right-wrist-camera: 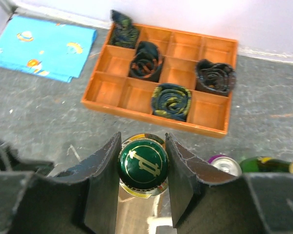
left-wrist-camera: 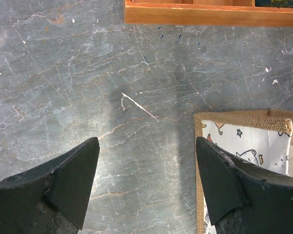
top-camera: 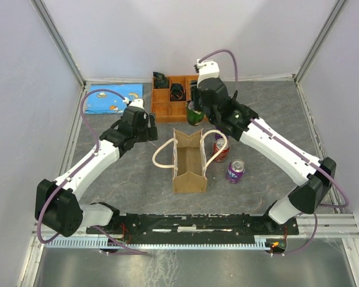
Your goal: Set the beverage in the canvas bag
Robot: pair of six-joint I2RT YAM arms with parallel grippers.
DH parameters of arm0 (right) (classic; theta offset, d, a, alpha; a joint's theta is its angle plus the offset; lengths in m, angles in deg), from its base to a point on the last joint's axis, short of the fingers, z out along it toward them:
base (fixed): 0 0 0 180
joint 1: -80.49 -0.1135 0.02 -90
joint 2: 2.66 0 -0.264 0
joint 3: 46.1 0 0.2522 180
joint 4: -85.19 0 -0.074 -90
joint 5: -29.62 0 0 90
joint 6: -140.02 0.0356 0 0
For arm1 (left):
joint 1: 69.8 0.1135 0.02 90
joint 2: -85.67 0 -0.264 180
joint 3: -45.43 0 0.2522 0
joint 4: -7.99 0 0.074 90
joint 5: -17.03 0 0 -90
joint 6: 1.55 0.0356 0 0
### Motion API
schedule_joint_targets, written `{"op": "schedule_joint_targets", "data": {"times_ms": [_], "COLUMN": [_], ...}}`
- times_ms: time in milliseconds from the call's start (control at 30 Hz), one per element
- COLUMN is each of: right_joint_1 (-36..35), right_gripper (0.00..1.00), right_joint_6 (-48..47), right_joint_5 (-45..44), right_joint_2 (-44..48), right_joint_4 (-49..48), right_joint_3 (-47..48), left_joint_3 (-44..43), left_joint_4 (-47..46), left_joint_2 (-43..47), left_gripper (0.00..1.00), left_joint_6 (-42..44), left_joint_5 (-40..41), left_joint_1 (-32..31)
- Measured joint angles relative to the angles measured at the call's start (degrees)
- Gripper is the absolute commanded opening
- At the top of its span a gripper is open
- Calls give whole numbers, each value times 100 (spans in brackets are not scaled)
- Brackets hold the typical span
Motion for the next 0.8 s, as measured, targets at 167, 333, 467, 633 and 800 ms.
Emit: {"op": "schedule_joint_targets", "data": {"times_ms": [167,333,467,633,800], "right_joint_1": [-675,-1248,-1587,-1744,-1744], "right_gripper": [0,0,0,0,0], "right_joint_6": [-122,-203,-219,-210,-212], "right_joint_5": [-170,-485,-739,-957,-1176], "right_joint_2": [-42,-33,17,173,251], "right_joint_4": [2,28,70,70,76], "right_joint_3": [33,33,-4,-260,-511], "left_joint_3": [20,76,114,111,109], "left_joint_4": [0,0,-2,-4,-7], "left_joint_2": [0,0,-42,-214,-304], "left_gripper": [86,86,86,86,86], "left_joint_6": [0,2,2,2,4], "left_joint_5": [0,-2,-4,-7,-22], "left_joint_1": [20,39,46,46,46]}}
